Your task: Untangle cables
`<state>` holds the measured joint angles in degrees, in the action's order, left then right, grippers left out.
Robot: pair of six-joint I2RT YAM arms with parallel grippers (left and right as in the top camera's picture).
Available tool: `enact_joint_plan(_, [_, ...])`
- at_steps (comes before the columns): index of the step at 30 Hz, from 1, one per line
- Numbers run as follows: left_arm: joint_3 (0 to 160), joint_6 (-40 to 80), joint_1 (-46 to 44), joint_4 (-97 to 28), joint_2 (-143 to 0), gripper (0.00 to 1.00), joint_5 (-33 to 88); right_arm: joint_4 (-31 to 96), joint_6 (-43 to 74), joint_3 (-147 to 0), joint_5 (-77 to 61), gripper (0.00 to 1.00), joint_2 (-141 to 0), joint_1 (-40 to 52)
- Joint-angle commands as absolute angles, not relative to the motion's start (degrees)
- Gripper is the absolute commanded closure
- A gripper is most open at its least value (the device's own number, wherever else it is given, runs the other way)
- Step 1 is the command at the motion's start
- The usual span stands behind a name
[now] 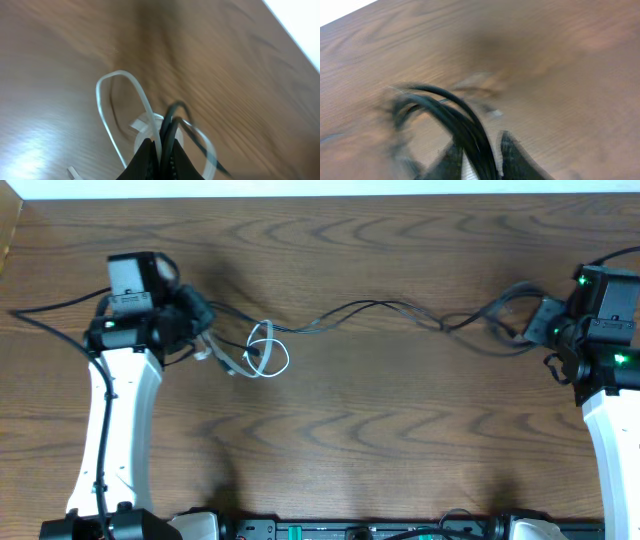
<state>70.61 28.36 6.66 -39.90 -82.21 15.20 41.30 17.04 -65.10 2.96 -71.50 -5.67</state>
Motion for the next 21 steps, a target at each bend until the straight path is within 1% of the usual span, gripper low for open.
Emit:
enact_joint_plan(1, [71.6,21.9,0.7,-39.8,-82.1,0.93,32.0,41.0,10.6,-65.8,-12.3,0.67,-70.8,-5.9])
enact_joint_plan(3, [71.6,18.9,-3.2,-39.8,-82.1,0.92,33.0,41.5,8.9,-65.8,-7.7,0.65,-70.8,-6.0])
enact_joint_plan(4, [71.6,16.6,-5.5,-39.8,-82.1,0.93,32.5,42.5,9.7,-65.8,-1.5,0.65,-70.8,-6.0])
enact_joint_plan(5, [71.6,16.1,-6.4,-39.9,-82.1,0.93,31.0,42.9,10.3,-65.8,0.3,0.62,-70.8,-6.0])
enact_joint_plan(9, [71.6,16.1,-10.3,-42.7,-82.1,0.92,15.5,45.3,10.1,-65.8,-2.2,0.43,-70.8,-5.9])
enact_joint_plan(10, [71.6,16.1,-10.7,-43.0,-82.1,0.92,12.3,45.7,9.7,-65.8,-3.4,0.4,-70.8,-5.9])
enact_joint_plan(13, [71.6,16.2,-11.0,-42.2,-82.1,0.92,2.8,47.7,7.1,-65.8,-7.9,0.37,-71.2,-5.9])
enact_joint_plan(15, [71.7,17.4,-10.3,-39.9,-82.1,0.93,0.3,49.1,7.0,-65.8,-7.9,0.36,-71.4,-5.9])
enact_joint_plan(19, [73.7,20.5,-9.4,-32.9,-82.1,0.94,1.1,50.2,7.0,-65.8,-7.6,0.35,-71.6,-5.9])
enact_joint_plan(21, [74.0,20.7,-9.7,-27.5,-82.1,0.92,4.7,50.0,7.0,-65.8,-7.6,0.34,-71.6,-5.9])
